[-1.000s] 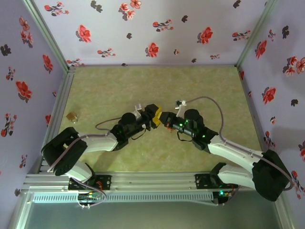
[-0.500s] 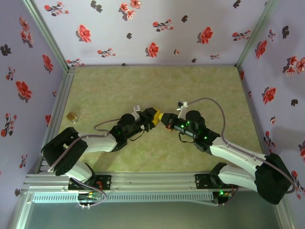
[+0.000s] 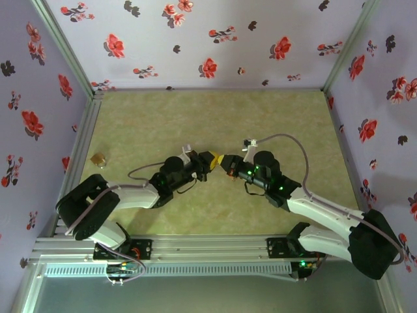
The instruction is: Unlock with the key
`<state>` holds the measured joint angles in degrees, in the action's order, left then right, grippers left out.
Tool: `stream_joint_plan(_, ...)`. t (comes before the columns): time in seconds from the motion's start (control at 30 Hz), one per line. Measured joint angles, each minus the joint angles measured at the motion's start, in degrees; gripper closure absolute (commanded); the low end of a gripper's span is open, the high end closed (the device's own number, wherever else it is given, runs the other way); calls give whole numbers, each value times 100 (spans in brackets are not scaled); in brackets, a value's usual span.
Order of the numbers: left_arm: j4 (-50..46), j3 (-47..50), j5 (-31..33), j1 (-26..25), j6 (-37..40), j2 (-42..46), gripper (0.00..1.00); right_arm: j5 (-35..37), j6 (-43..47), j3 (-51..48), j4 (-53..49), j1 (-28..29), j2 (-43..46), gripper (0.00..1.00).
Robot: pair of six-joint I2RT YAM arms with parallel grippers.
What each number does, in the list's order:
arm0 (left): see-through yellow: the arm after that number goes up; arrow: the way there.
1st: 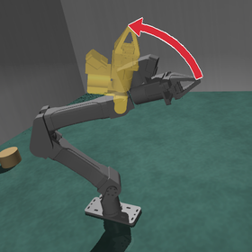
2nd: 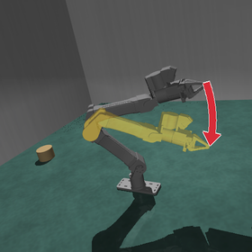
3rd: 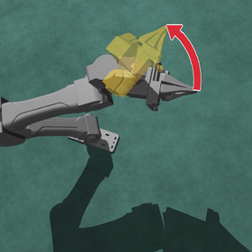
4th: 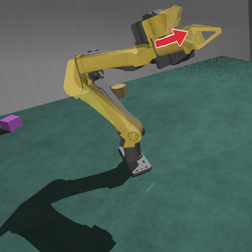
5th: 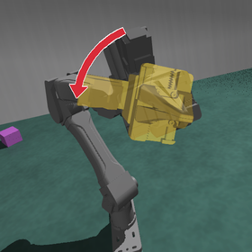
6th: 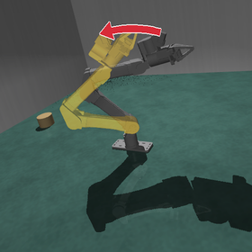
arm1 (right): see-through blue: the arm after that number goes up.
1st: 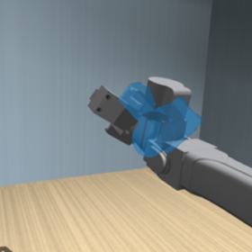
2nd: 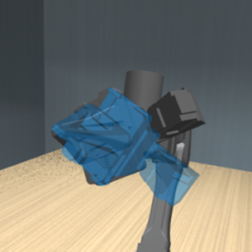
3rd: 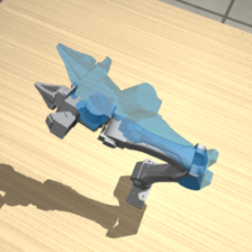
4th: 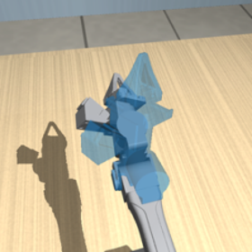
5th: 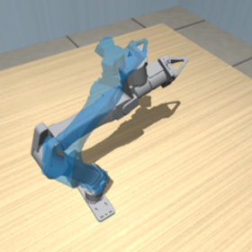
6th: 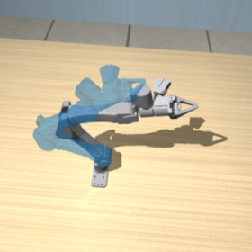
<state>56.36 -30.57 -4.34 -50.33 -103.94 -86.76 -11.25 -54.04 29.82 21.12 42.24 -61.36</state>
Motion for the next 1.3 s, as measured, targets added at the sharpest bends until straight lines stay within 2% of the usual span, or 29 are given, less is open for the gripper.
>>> stream_joint_plan(0.07,-37,0,0,0,83,55,100,-57,-2,0,4,-26,22,99)
stream_joint_plan(0.17,-199,2,22,0,295,247,100,-96,-138,-28,70,-44,76,60)
stream_joint_plan(0.2,-264,11,48,0,415,348,100,-92,-162,-74,153,-63,103,53)
stream_joint_plan(0.27,-511,13,168,0,800,660,100,-87,-455,-295,494,-79,166,46)
stream_joint_plan(0.33,-758,13,343,0,1325,1036,100,-72,-763,-560,907,-50,177,43)
stream_joint_plan(0.47,-1266,-48,745,-37,2363,1718,100,20,-1237,-863,1582,219,114,41)
stream_joint_plan(0.57,-1364,-98,925,-68,2811,1829,100,101,-1462,-885,2190,426,-44,40)
stream_joint_plan(0.83,-1462,-96,1189,-216,3178,1733,100,210,-1716,-922,3495,739,-654,42)
stream_joint_plan(1.13,-1285,-70,1338,-348,3281,1674,100,212,-1958,-920,4419,820,-1429,57)
stream_joint_plan(1.3,-1182,11,1370,-376,3283,1652,100,223,-2031,-920,4640,824,-1523,68)
